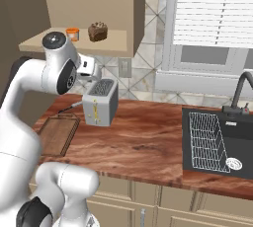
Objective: Pick the bread, place it on the cutting board, pick the jam, place it on the counter, and close the cabinet.
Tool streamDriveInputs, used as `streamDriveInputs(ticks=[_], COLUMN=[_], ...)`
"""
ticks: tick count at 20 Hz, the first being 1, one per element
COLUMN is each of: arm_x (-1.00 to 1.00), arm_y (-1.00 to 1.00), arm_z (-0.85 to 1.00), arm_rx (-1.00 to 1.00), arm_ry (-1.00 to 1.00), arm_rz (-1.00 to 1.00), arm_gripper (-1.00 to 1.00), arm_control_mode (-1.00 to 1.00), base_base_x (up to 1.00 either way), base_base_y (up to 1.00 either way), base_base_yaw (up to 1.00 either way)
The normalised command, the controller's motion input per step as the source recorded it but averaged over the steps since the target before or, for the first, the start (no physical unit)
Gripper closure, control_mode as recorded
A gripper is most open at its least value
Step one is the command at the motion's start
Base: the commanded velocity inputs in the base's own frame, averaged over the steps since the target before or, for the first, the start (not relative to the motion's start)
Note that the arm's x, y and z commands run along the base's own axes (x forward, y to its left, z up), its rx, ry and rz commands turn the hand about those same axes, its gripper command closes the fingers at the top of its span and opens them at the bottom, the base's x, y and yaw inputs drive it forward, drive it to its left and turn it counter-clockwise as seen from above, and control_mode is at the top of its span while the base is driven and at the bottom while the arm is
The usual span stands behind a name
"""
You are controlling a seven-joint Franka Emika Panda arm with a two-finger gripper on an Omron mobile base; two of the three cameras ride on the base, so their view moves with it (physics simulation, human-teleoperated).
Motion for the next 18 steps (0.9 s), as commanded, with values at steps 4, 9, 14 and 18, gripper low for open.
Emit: streamDriveInputs(ticks=[4,9,14,18], arm_x=[-0.02,-0.01,-0.01,0.0], arm_y=[0.0,0.0,0.01,0.15], arm_z=[0.17,0.29,0.26,0.17], arm_rx=[0.0,0.0,-0.01,-0.02], arm_ry=[-0.11,-0.01,0.0,0.0], arm_rz=[0.0,0.0,0.0,0.0], arm_gripper=[-1.0,-1.0,-1.0,-1.0], arm_control_mode=[-1.0,-1.0,-1.0,-1.0], base_base_x=[0.0,0.0,0.0,0.0], base_base_y=[0.0,0.0,0.0,0.0], base_base_yaw=[0.0,0.0,0.0,0.0])
